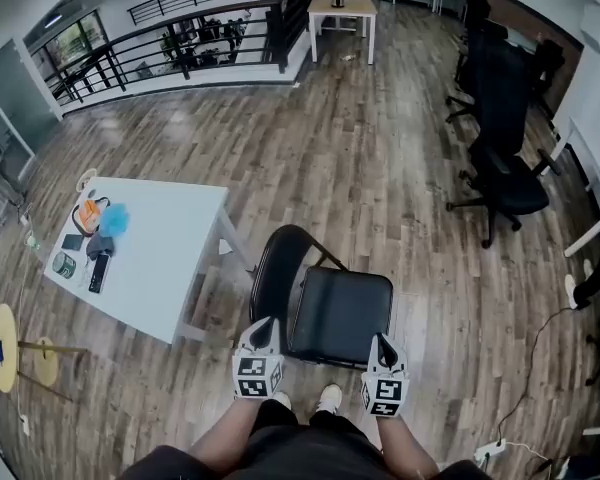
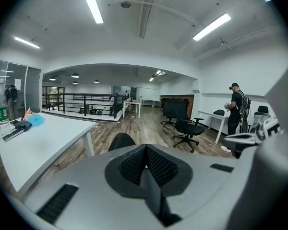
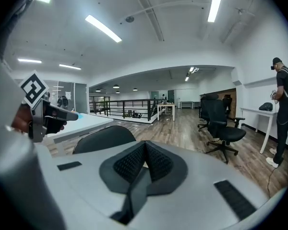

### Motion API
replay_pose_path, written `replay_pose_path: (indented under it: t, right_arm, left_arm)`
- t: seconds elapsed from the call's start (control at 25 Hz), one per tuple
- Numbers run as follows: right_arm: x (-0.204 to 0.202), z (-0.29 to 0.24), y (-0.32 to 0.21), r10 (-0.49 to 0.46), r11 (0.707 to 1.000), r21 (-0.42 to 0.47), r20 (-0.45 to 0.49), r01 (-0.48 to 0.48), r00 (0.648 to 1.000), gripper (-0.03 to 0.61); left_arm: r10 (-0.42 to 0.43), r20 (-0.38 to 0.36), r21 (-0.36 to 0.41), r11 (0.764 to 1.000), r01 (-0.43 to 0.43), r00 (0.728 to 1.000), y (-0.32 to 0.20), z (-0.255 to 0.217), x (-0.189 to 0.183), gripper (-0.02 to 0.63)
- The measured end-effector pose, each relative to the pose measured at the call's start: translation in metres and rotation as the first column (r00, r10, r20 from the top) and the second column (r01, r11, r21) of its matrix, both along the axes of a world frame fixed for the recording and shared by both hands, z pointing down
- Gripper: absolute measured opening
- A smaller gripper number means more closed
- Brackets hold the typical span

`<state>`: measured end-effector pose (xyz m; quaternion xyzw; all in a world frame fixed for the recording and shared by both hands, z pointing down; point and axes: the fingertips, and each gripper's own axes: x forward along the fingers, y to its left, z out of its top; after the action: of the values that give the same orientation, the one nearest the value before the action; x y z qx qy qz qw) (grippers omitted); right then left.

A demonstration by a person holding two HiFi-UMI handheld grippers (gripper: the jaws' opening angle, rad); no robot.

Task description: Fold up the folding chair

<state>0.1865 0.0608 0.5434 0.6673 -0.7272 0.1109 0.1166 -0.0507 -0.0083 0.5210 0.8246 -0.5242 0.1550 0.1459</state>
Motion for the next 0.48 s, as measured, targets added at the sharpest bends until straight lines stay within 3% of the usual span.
replay_pose_path:
  t: [0.48]
  right_arm:
    - [0.0,0.089,-0.062,-0.013,0.993,-0.116,0.031,0.017,0.999,0.014]
  left_arm:
    - [-0.064,0.053,-0.033,0.997,0.066,0.996,-0.077,0.041,-0.044,0.003]
